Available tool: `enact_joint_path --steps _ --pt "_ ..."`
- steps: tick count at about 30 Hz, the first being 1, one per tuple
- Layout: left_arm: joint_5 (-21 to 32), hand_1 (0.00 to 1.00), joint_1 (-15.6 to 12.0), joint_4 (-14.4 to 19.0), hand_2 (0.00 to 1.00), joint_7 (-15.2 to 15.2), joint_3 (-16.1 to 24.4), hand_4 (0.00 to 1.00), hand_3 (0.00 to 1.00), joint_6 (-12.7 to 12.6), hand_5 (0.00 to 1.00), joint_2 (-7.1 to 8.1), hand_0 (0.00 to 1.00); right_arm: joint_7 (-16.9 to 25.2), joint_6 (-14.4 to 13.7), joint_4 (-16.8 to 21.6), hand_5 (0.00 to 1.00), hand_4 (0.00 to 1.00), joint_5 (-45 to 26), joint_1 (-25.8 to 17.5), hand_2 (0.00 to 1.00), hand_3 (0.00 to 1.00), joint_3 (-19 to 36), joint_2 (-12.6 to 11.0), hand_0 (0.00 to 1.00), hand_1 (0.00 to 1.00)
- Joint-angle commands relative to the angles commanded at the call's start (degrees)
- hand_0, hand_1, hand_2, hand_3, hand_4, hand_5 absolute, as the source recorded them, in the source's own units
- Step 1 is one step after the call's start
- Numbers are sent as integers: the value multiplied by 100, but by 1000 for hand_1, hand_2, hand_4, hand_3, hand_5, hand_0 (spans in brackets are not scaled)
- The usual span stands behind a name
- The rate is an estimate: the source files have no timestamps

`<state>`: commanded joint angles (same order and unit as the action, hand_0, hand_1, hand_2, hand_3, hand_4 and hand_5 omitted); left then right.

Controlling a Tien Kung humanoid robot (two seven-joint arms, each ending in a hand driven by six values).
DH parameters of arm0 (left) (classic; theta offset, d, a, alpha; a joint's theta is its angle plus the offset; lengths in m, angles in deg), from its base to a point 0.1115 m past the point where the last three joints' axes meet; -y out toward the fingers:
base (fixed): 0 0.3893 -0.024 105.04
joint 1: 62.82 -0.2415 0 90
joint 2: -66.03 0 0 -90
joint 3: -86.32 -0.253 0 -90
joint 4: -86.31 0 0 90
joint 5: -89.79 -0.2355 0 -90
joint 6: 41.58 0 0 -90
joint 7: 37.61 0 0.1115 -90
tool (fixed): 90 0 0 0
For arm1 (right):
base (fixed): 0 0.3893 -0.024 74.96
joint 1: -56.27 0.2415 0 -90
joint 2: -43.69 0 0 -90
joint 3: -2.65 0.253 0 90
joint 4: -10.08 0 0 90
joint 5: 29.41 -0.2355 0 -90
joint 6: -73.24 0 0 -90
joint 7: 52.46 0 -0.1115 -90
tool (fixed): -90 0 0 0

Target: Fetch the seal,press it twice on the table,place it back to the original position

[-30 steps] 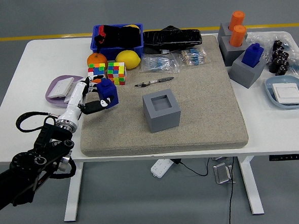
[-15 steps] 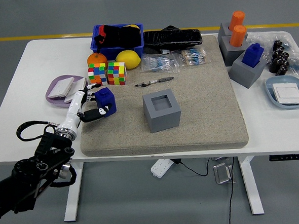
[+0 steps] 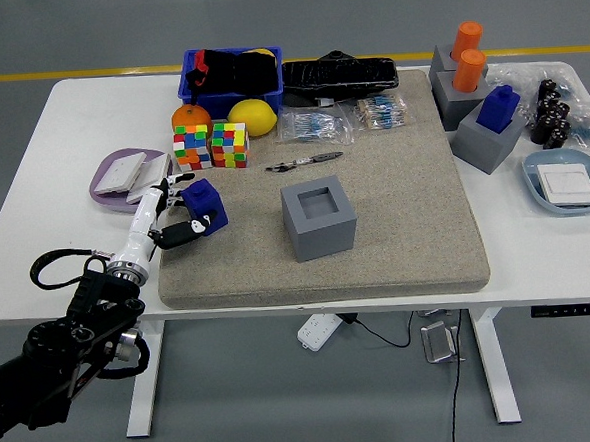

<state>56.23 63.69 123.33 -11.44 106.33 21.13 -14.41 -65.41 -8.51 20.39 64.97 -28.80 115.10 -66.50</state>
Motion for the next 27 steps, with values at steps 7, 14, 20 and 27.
enact_joint_path --steps 7,14,20,27 --pt "-14 540 19 31 472 8 17 653 794 1 2 9 805 3 0 0 488 803 -39 5 723 660 -43 -5 788 720" --pt "-306 540 107 412 471 -23 365 652 792 -29 2 107 804 -2 -3 0 488 803 -33 4 723 660 -32 -11 787 720" --pt "-920 540 291 1092 469 -493 769 653 793 141 2 238 804 2 -2 0 488 803 -44 11 723 660 -29 -26 787 720" --pt "-1262 541 556 1843 469 -786 777 650 794 323 2 314 804 -4 -2 0 488 803 -53 21 722 660 -46 -40 787 719"
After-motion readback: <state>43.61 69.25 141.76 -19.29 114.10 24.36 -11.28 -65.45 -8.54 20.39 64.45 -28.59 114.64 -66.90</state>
